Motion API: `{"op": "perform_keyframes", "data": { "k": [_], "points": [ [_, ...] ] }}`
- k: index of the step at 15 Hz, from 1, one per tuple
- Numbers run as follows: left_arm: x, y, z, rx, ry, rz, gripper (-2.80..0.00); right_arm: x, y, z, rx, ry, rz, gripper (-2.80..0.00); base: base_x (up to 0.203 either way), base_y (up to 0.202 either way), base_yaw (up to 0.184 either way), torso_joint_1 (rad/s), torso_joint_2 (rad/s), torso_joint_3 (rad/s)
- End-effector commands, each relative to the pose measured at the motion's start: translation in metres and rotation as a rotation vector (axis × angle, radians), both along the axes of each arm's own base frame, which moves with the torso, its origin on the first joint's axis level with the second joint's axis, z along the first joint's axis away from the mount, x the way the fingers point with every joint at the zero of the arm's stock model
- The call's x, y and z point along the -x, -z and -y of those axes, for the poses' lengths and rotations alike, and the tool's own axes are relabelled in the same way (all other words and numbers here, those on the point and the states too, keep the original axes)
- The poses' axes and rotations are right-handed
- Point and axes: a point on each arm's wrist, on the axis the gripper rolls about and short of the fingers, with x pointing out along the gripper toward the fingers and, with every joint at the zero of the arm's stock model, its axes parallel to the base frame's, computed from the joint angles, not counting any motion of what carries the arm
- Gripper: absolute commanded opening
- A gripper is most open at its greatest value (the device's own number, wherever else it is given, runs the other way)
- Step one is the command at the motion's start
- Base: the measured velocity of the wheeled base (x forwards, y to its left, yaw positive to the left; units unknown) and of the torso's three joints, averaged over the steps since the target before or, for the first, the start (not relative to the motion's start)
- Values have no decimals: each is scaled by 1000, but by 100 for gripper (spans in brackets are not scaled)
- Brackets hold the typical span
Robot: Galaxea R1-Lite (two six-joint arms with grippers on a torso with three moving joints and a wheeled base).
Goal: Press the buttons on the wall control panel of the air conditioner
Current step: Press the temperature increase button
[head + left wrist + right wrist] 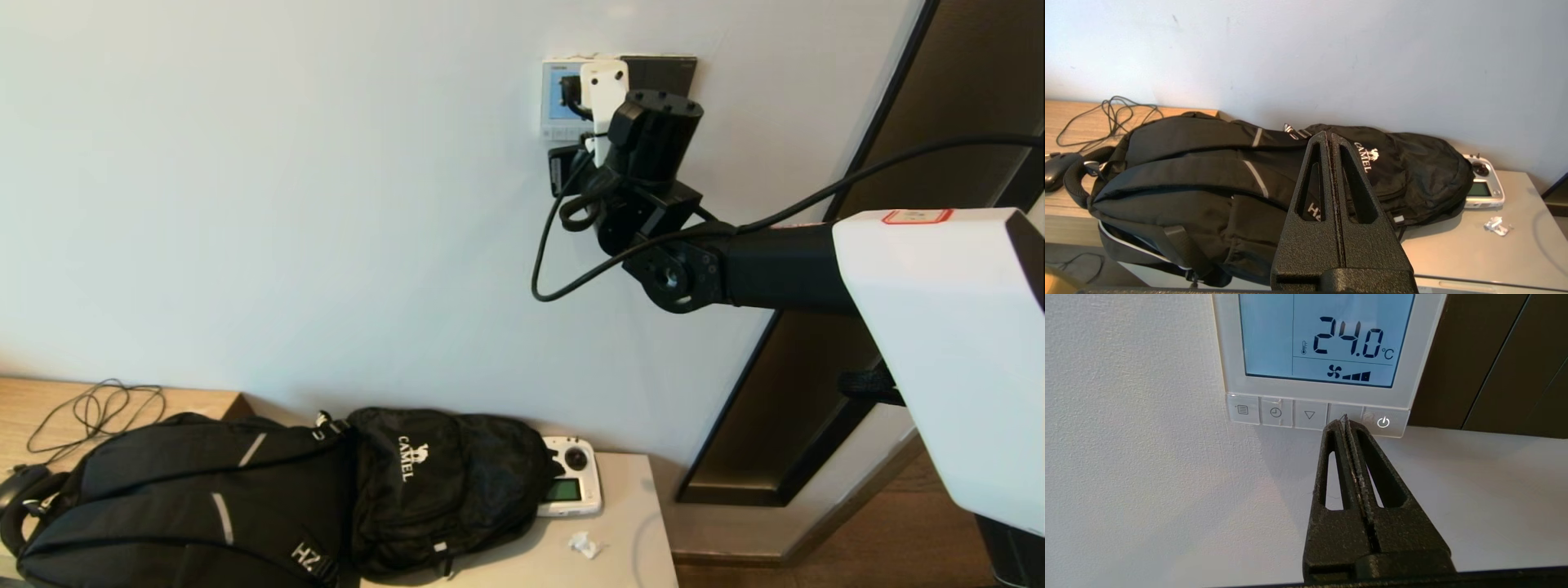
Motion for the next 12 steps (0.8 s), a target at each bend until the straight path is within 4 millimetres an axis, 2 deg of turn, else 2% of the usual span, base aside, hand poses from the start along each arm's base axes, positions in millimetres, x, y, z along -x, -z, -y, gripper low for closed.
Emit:
{"op": "perform_keyframes", "data": {
  "k": [1, 9, 12],
  "points": [
    [0, 0, 0, -1, 0, 2, -280, 0, 1, -1, 0, 2, 1, -280, 0, 0, 0, 0, 0, 0],
    [0, 0, 0, 0, -1, 2, -280, -5, 5, 3, 12, 3, -9, -280, 0, 0, 0, 0, 0, 0],
    [0, 0, 0, 0, 0, 2, -280, -4, 0, 6, 10, 5, -2, -280, 0, 0, 0, 0, 0, 0]
  ]
}}
